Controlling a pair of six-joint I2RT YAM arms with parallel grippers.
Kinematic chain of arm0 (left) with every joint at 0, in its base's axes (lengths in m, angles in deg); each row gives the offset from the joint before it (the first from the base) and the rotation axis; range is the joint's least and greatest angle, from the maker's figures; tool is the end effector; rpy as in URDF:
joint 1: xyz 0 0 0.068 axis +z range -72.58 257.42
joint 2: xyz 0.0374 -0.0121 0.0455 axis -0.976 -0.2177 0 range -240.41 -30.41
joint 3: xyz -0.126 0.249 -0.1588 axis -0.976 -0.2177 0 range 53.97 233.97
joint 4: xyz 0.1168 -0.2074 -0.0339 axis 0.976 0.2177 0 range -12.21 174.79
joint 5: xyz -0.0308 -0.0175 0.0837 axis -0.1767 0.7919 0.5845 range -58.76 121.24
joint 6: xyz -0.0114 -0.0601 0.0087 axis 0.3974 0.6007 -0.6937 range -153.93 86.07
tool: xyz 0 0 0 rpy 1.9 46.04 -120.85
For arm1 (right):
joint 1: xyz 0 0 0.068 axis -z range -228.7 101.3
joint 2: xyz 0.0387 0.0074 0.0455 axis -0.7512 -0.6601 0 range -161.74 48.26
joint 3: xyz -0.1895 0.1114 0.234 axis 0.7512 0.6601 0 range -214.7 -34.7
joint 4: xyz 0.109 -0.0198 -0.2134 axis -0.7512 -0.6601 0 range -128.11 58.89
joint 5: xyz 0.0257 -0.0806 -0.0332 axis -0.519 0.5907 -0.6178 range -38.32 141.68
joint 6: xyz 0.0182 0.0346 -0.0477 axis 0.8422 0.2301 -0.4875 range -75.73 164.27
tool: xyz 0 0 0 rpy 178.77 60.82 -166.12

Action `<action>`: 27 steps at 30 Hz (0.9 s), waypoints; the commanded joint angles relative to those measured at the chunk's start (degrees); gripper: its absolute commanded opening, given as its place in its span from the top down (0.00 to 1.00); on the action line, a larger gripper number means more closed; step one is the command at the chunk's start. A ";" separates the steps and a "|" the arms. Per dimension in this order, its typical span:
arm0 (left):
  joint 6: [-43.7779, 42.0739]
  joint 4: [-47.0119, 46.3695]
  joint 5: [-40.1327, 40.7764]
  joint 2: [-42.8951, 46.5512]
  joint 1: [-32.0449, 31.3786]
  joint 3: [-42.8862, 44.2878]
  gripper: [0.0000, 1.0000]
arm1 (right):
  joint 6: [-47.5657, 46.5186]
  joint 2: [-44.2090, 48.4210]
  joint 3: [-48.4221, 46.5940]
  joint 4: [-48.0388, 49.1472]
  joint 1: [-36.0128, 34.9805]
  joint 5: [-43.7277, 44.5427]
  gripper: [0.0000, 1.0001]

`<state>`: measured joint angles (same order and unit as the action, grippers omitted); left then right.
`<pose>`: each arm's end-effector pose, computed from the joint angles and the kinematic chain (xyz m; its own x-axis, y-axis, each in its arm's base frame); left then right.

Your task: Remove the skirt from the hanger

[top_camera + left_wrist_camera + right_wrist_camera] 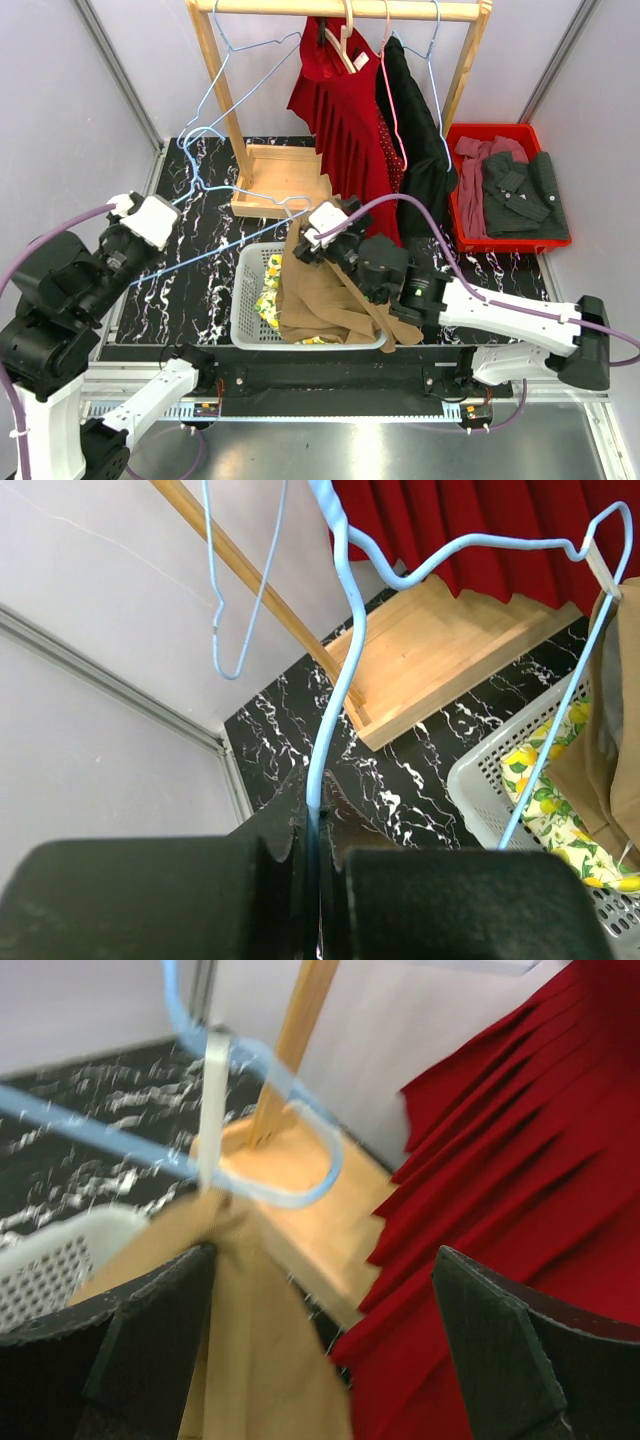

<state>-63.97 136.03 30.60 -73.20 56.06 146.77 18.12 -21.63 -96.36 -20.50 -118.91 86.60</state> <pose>0.0055 -0.0027 0.5182 0.0723 0.5094 -0.8575 0.3910 0.7764 0.4942 0.1107 0.2290 0.4402 0.2675 -0.3243 -0.9073 -0.5127 0.7494 -0.4190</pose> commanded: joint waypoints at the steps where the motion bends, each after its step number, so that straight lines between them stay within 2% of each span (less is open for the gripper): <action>1: 0.34 -3.31 1.00 -0.37 0.01 4.32 1.00 | 10.49 -0.25 -0.38 -1.47 1.92 -9.22 0.04; 5: 1.12 -2.96 1.00 0.07 0.01 4.50 1.00 | 12.52 -1.04 -0.21 -1.56 3.33 -11.10 0.11; 6: 1.21 -2.78 -0.31 0.07 0.01 4.68 1.00 | 13.05 -0.95 -0.12 -1.56 3.68 -11.88 0.22; 9: 1.48 -2.34 -0.32 0.42 0.01 4.42 1.00 | 15.16 -0.78 -0.20 -1.56 4.99 -15.48 0.42; 10: 1.30 -2.25 -0.24 0.60 0.01 4.41 1.00 | 15.77 -0.86 -0.38 -1.65 5.09 -17.06 0.57; 12: 1.13 -2.25 0.12 0.86 0.01 4.24 1.00 | 15.43 -1.04 -1.86 -2.08 5.44 -17.86 0.72; 13: 0.69 -2.25 0.29 1.21 0.01 4.06 1.00 | 14.30 -1.30 -2.75 -2.78 5.35 -17.60 0.92; 14: 0.69 -2.25 0.55 1.39 0.01 3.71 1.00 | 13.50 -1.39 -3.80 -2.96 5.44 -17.43 0.99; 21: 0.42 -1.11 1.86 4.37 0.01 -0.33 1.00 | 2.69 -3.06 -18.99 -7.36 6.31 -11.54 1.00; 27: -0.19 2.93 1.79 7.98 -0.08 -4.28 1.00 | -0.92 -1.92 -20.34 -8.24 9.66 -9.78 1.00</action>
<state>-63.68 137.21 31.08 -66.51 56.06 144.25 21.77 -25.60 -114.07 -31.65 -111.20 72.70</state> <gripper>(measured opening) 0.025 0.012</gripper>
